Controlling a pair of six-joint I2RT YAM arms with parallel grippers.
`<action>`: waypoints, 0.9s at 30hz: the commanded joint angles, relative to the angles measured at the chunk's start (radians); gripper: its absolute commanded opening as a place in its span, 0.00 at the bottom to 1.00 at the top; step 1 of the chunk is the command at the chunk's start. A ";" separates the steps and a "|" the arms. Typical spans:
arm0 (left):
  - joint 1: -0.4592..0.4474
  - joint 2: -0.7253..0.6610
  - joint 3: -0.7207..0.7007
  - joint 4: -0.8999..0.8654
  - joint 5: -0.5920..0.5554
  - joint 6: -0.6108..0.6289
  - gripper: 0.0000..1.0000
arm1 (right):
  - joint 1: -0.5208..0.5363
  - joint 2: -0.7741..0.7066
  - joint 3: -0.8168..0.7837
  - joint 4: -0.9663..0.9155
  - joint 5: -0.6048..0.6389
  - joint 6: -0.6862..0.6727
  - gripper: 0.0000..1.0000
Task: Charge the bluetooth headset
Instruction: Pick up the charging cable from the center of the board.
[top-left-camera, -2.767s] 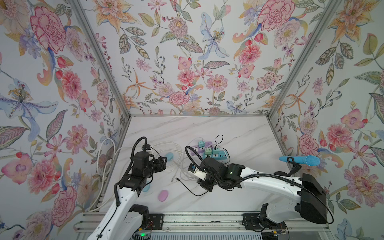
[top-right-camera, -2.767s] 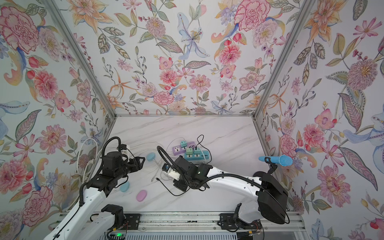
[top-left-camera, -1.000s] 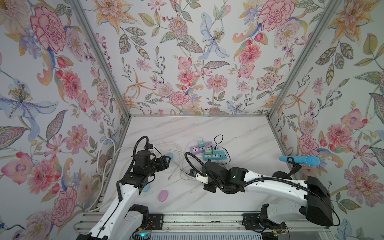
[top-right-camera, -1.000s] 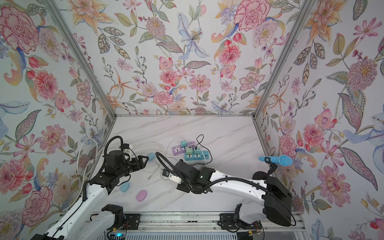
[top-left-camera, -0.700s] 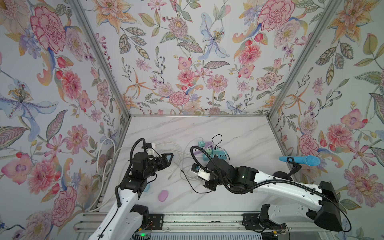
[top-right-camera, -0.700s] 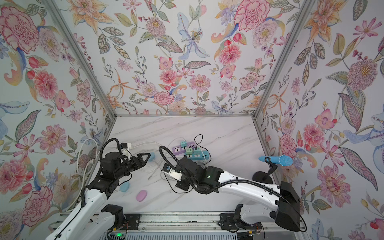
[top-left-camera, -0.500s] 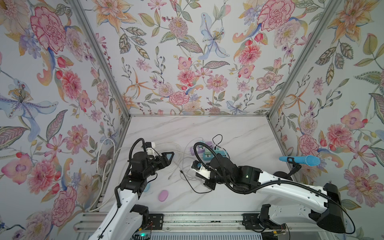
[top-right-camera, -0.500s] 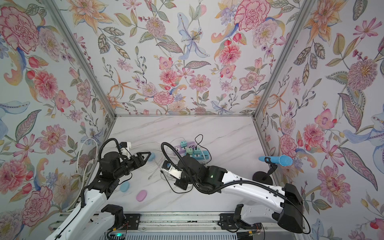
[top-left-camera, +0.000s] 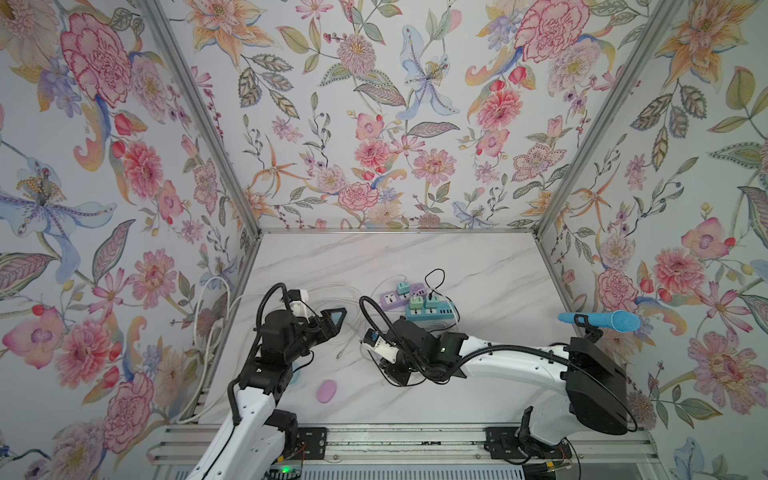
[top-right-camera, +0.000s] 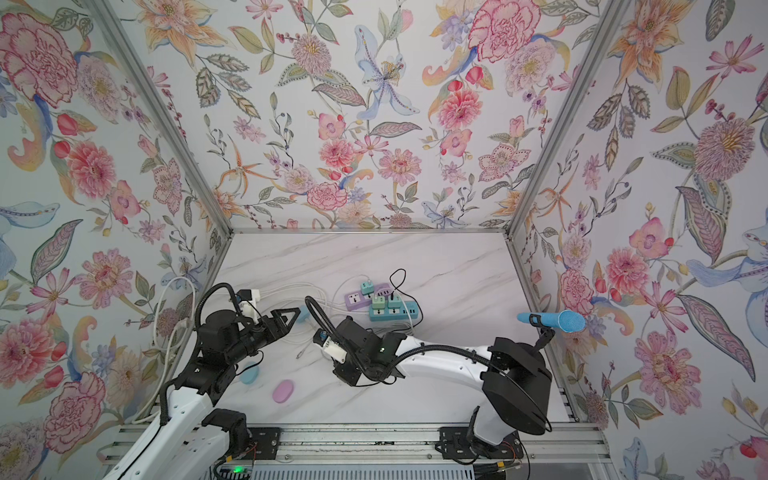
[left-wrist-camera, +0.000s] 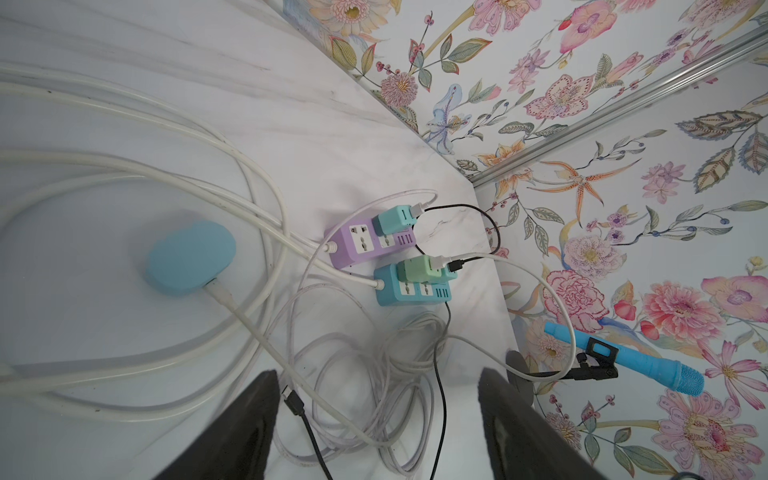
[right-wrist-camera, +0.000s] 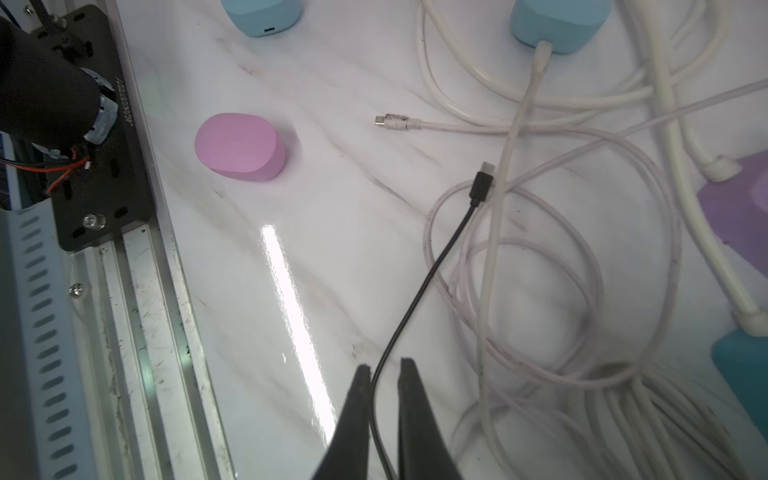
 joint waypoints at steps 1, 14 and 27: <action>0.008 -0.024 -0.018 -0.023 -0.026 -0.014 0.78 | 0.024 0.103 0.083 0.069 0.019 0.016 0.00; 0.007 -0.134 0.001 -0.182 -0.075 0.034 0.79 | -0.017 0.302 0.224 0.043 0.202 0.066 0.18; 0.010 -0.111 0.004 -0.181 -0.075 0.053 0.80 | -0.033 0.412 0.300 0.043 0.249 0.080 0.22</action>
